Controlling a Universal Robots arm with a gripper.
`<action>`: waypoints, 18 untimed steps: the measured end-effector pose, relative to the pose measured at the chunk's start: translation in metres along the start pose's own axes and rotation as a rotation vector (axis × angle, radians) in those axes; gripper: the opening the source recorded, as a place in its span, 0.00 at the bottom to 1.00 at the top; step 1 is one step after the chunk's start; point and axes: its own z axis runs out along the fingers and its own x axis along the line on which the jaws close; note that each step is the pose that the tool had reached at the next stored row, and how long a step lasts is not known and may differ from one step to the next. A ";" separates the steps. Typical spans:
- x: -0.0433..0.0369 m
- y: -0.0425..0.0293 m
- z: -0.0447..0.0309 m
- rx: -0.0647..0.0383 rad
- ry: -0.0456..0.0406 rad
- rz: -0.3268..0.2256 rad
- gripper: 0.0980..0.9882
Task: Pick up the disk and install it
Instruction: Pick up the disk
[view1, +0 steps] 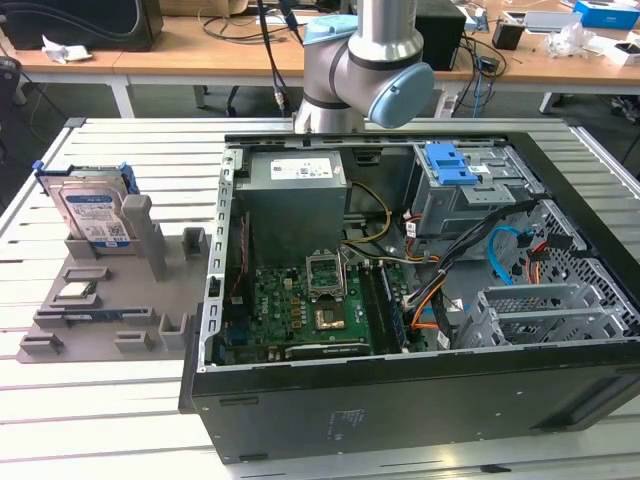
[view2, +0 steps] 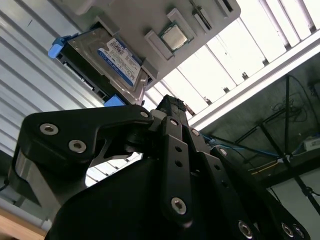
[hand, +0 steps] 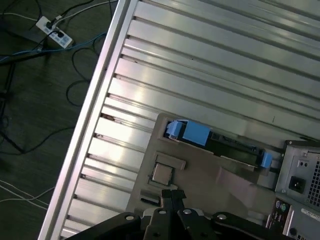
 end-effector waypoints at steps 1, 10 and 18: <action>0.0000 0.0000 0.0000 0.000 0.0004 -0.010 0.01; 0.0000 0.0000 0.0000 -0.002 0.0038 -0.084 0.01; 0.0000 0.0000 0.0000 -0.003 0.0064 -0.142 0.01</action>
